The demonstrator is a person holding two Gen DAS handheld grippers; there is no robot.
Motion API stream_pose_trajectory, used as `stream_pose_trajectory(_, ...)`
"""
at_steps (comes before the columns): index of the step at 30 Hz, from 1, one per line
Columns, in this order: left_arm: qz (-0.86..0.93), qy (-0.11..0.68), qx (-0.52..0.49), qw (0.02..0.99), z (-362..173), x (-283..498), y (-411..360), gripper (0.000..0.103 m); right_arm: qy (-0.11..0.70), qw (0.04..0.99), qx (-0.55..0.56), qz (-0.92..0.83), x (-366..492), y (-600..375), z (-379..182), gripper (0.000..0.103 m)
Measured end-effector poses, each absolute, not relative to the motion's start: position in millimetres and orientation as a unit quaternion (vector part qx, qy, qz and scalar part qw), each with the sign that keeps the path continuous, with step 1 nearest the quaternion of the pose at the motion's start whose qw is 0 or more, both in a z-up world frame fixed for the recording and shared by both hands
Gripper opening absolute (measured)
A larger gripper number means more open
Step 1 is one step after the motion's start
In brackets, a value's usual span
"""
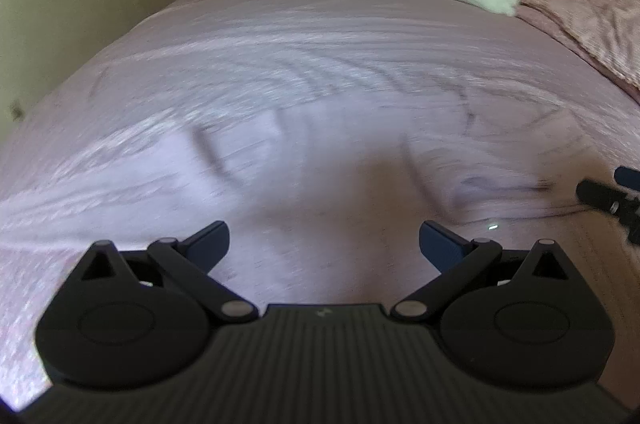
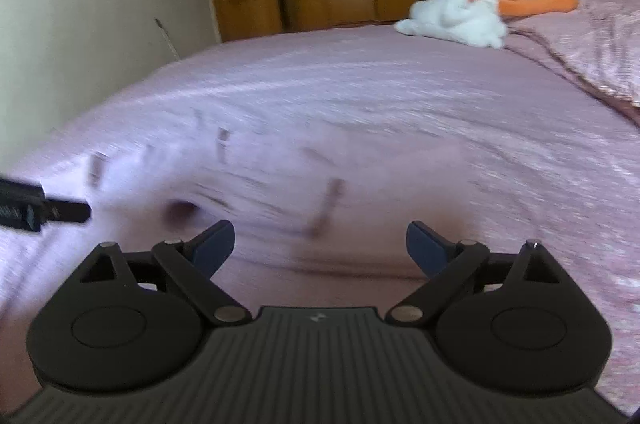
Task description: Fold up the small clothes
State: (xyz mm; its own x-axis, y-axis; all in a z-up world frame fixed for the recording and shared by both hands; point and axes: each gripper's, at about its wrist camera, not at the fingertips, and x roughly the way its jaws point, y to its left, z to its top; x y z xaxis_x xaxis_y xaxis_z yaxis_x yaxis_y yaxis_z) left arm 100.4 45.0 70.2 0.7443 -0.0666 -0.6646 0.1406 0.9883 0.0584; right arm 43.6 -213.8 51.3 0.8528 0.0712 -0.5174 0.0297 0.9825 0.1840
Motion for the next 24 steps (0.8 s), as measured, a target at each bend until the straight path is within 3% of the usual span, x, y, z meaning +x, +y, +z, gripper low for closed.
stream_pose_trajectory(13, -0.164, 0.34, 0.131, 0.917, 53, 134, -62, 0.103, 0.28, 0.953, 0.094, -0.063, 45, -248, 13, 0.097)
stream_pose_trajectory(15, -0.178, 0.342, 0.136, 0.912, 47, 139, -74, 0.096, 0.285, 0.951, 0.098, -0.065, 47, -250, 8, 0.097)
stream_pose_trajectory(24, -0.228, 0.346, 0.176, 0.893, 20, 154, -107, 0.087, 0.297, 0.947, 0.099, -0.068, 46, -252, -11, 0.099)
